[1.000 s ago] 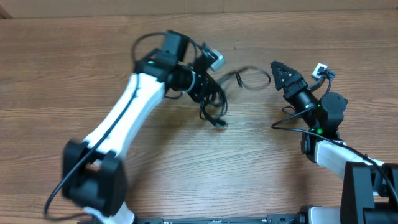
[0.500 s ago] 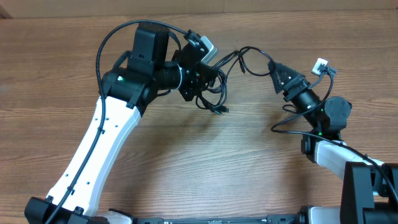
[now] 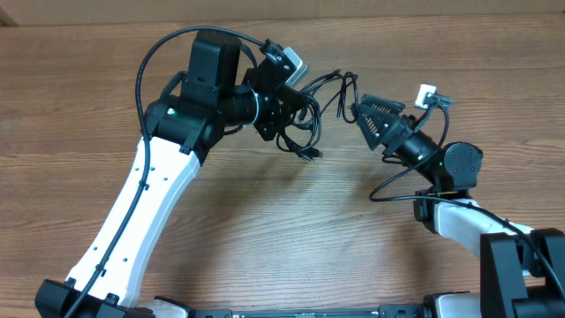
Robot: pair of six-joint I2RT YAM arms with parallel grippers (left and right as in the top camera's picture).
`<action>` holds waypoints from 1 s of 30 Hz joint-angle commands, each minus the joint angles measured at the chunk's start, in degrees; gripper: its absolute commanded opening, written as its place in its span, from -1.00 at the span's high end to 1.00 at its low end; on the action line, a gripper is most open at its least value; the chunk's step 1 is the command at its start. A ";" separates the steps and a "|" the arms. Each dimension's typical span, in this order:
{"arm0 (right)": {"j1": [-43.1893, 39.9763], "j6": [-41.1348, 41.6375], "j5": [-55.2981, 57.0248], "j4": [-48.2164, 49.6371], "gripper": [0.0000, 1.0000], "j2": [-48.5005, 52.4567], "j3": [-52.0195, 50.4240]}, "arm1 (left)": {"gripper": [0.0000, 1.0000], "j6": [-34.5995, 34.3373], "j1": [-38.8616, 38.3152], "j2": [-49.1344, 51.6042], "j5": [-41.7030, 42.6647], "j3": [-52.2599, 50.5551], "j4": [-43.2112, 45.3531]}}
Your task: Untangle cables
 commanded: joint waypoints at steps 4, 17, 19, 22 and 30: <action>0.42 -0.44 -1.73 0.52 -1.00 0.11 0.81 | 0.91 -6.93 -0.26 -1.36 -9.53 1.20 0.13; 0.35 0.39 -1.53 5.66 -1.00 0.11 0.81 | 0.91 -5.86 -0.26 -1.36 -13.38 1.18 -4.87; 0.35 0.70 -1.73 7.82 -1.00 0.11 0.81 | 0.91 -4.94 -0.26 -1.36 -14.21 1.18 -6.56; 0.35 0.46 -1.73 8.98 -1.00 0.11 0.81 | 0.92 -3.17 -0.39 -1.36 -13.66 1.18 -8.50; 0.37 -3.50 -1.60 4.70 -1.00 0.11 0.81 | 0.91 0.46 -1.57 -1.36 -11.61 1.20 -10.32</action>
